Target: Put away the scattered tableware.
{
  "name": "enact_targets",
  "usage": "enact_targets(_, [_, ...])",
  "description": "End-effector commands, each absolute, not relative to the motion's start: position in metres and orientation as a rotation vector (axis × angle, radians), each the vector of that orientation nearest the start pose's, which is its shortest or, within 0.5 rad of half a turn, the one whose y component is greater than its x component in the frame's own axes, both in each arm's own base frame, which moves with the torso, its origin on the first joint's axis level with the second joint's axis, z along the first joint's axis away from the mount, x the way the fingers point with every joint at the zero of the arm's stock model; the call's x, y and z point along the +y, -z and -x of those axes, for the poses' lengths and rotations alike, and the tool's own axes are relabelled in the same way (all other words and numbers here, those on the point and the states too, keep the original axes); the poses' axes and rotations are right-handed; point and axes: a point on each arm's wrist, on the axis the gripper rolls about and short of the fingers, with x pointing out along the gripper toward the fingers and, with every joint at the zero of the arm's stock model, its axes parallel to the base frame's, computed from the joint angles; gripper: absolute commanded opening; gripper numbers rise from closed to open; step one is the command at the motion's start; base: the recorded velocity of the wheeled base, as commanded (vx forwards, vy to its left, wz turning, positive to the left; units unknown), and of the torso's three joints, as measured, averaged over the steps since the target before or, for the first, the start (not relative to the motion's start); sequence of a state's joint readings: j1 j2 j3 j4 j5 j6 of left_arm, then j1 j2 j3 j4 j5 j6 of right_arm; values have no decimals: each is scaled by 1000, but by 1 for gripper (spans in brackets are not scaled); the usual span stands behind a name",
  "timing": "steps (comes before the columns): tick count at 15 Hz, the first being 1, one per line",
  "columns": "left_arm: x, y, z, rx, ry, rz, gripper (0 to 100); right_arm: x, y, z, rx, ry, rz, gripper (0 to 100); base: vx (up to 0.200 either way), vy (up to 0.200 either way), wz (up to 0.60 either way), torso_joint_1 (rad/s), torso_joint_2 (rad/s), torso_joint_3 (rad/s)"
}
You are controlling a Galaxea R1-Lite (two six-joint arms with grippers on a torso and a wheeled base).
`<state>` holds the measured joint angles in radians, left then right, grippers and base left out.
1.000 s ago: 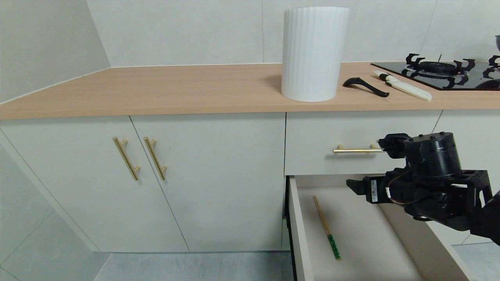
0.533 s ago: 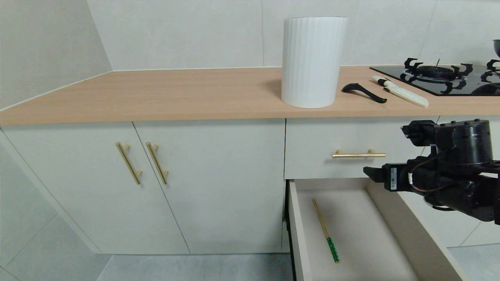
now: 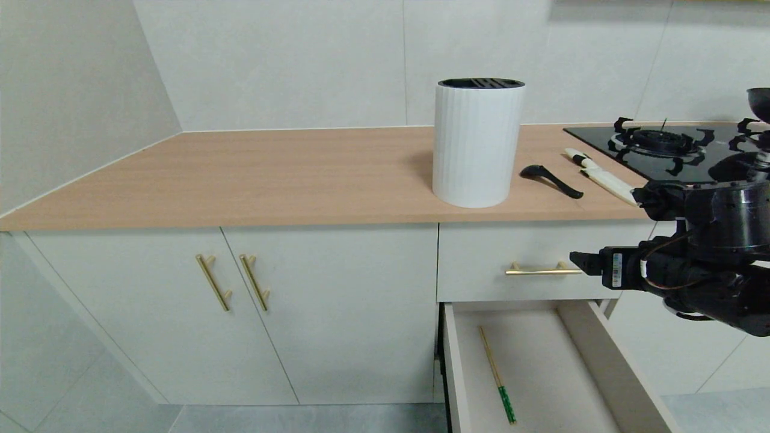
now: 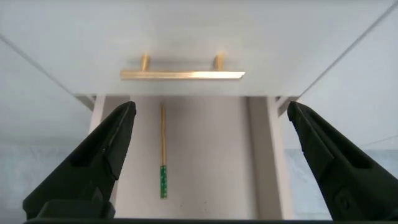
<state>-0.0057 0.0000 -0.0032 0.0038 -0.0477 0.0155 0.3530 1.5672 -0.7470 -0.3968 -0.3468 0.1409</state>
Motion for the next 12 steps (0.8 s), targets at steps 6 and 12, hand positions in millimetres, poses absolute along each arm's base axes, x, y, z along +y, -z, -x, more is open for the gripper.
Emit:
enact_targets(6, [-1, -76, 23, 3, 54, -15, 100, 84, -180, -255, 399, 27, 4, 100, 0, 0, 0, 189, -475, -289])
enact_targets(12, [-1, -76, 23, 3, 54, -15, 100, 82, -175, -259, 413, 39, 9, 100, 0, 0, 0, 213, -488, -279])
